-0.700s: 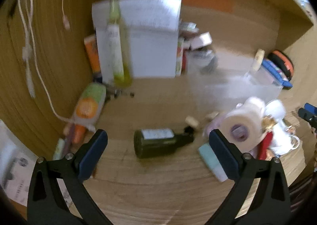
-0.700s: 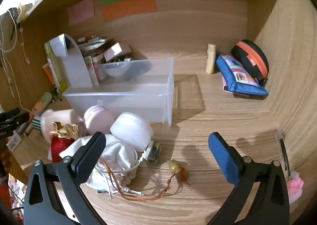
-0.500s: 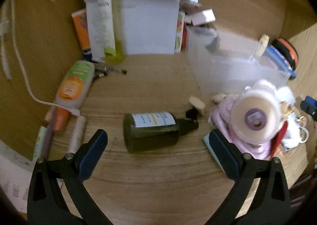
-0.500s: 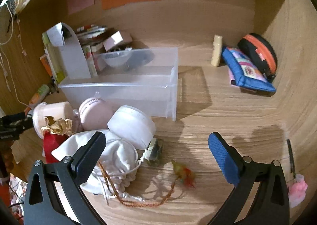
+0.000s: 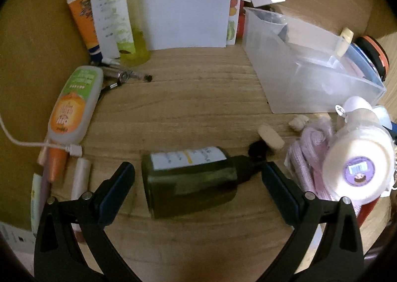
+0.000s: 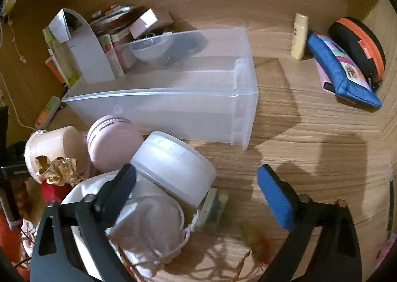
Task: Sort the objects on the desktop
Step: 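Grasp the dark green spray bottle with the left gripper while the right gripper grasps the white tape roll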
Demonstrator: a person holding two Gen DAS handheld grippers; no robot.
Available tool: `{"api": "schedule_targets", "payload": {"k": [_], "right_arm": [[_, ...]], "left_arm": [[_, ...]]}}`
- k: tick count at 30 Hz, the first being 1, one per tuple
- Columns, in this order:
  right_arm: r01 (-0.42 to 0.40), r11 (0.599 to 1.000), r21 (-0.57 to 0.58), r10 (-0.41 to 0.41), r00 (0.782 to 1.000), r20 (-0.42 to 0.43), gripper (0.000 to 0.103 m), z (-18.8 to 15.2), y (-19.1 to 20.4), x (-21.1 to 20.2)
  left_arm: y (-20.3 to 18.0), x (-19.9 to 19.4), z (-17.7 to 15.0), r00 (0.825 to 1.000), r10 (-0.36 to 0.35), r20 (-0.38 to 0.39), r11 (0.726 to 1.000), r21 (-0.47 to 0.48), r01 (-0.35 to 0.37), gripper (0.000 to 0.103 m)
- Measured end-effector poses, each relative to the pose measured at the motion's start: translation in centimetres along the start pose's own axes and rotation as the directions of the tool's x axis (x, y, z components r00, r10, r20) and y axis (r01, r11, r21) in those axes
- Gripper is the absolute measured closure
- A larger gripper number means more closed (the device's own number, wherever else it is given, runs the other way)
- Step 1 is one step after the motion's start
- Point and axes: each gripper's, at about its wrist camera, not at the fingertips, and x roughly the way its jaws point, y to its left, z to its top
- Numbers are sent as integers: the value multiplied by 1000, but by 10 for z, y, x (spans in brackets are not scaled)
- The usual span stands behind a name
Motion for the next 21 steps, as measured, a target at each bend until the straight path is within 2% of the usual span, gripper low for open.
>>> {"api": "schedule_targets", "payload": {"k": [2,6,8,9,11,14,17,21], "right_arm": [[-8,1000,0,8,1000,-5,21,0,1,5],[-30,1000,6,30,1000,-7,30,0,0,10],[-36,999,-3,36,999,-6,44,0,2,12],[-34,999,-7,34,999,-5,47,-1,3,12],[-34,999,-21,34,999,-5,60,0,5,14],[-50,998,-36,50,999,-6,73,-2,8,15],[-29,999,-46,29,1000,8,75,0,11,10],[-44,999,-25,45,999,19,76,3,8,0]], "left_arm": [[0,1,3,1000,-7,4,1000,5,7,0],[0,2,6,1000,-12,22,1000,11,12,1],[1,2,8,999,-22,28,1000,8,22,11],[2,3,8,999,-33,28,999,5,33,14],[5,7,9,999,-45,13,999,-1,45,29],[4,6,9,999,-23,30,1000,6,23,40],[3,5,7,999,-8,43,1000,15,8,49],[3,3,4,999,-5,54,1000,23,3,59]]}}
